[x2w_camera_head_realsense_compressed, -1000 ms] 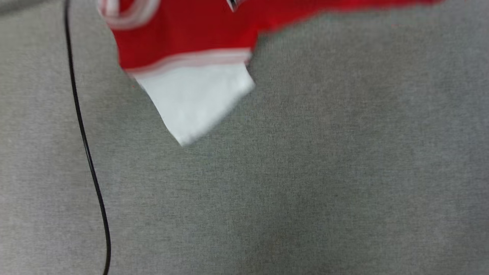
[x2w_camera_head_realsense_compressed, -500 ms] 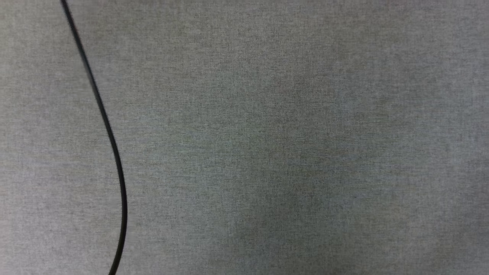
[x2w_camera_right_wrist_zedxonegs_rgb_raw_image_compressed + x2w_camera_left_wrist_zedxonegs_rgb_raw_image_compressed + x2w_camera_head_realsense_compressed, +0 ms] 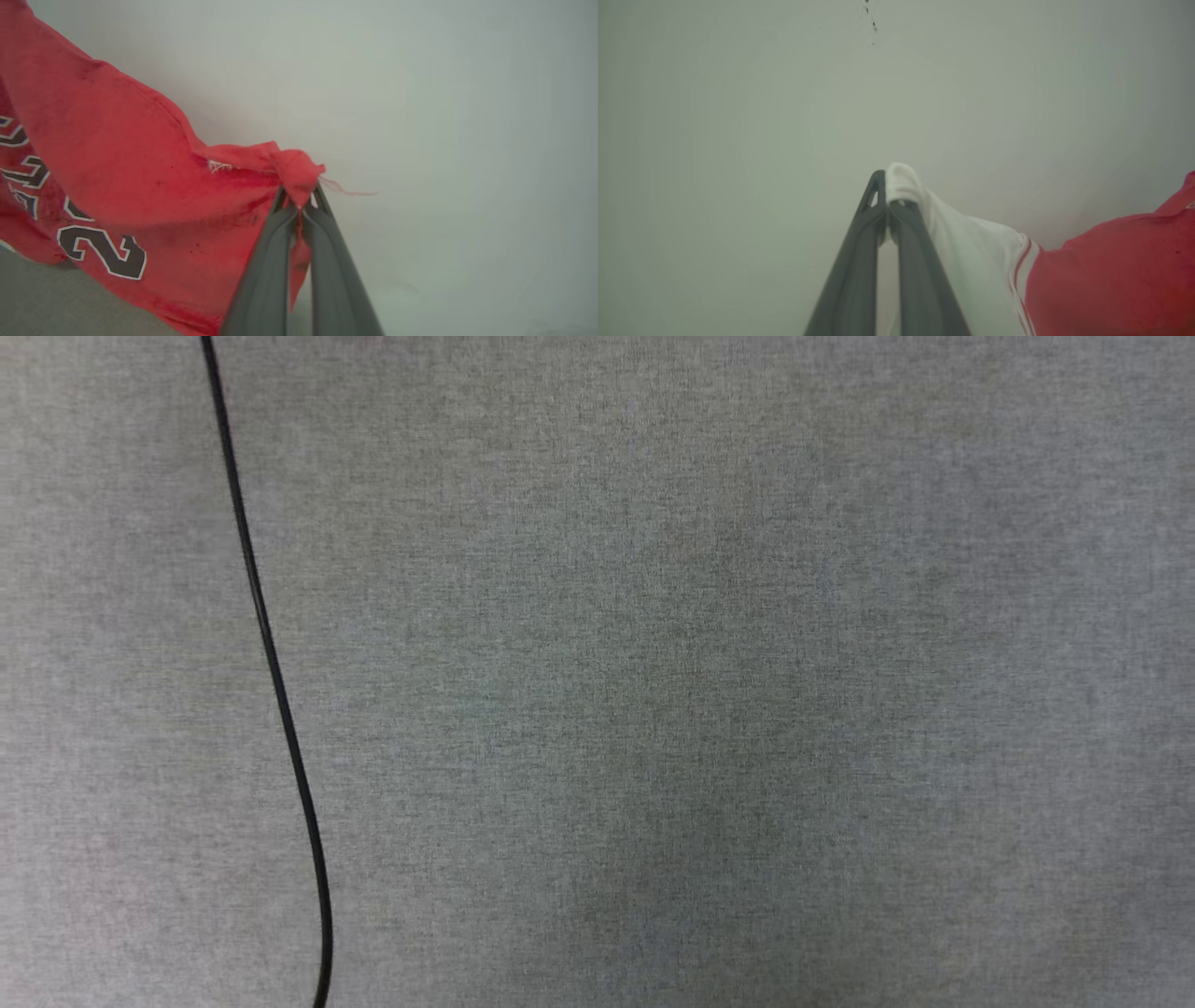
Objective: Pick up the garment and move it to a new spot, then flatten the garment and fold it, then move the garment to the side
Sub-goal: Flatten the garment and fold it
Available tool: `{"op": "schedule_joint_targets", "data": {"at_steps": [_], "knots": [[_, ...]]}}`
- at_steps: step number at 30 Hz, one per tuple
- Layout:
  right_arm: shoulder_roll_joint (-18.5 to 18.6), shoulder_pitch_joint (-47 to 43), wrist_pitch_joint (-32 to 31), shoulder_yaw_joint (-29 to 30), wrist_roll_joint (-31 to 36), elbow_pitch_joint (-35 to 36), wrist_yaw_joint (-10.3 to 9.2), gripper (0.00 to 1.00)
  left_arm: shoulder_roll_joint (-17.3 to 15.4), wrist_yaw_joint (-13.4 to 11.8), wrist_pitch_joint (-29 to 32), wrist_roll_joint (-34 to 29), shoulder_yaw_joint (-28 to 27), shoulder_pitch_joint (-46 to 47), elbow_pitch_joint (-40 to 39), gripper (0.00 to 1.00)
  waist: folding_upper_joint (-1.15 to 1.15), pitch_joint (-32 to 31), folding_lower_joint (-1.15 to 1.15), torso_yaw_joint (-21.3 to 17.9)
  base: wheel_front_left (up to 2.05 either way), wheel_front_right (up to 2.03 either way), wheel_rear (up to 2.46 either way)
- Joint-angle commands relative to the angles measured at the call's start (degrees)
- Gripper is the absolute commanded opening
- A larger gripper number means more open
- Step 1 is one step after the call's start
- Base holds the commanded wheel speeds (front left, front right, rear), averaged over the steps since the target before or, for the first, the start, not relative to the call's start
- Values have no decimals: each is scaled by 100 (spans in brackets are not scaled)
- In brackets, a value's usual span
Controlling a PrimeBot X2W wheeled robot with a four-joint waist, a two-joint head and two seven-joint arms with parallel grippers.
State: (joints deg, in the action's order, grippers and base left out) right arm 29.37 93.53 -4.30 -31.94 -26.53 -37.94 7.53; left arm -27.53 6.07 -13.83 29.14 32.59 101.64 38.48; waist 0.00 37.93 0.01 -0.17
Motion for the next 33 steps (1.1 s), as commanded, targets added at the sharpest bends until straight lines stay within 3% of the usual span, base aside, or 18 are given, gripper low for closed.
{"op": "schedule_joint_targets", "data": {"at_steps": [1, 12, 23, 33], "knots": [[-33, -129, 74, -49, -41, -43, -9, 0, 8, 16, -45, 24, -12, -208, 2, 0, 0, -59, -1, 4, 0, 0, 0], [-40, -2052, 634, -959, -676, -142, -9, 0, -132, -177, -144, 368, -101, -2958, -609, 0, 0, -957, -1, 32, 0, 0, 0], [663, -4228, 649, -1448, -1291, 818, -9, 0, -575, -895, -63, 896, -227, -6376, -2263, 0, 0, -2195, -1, 160, 0, 0, 0], [1188, -6403, 454, -1291, -1725, 1530, -9, 0, -927, -1614, 272, 1464, 8, -9083, -3589, 0, 0, -3034, -1, 215, 0, 0, 0]]}}
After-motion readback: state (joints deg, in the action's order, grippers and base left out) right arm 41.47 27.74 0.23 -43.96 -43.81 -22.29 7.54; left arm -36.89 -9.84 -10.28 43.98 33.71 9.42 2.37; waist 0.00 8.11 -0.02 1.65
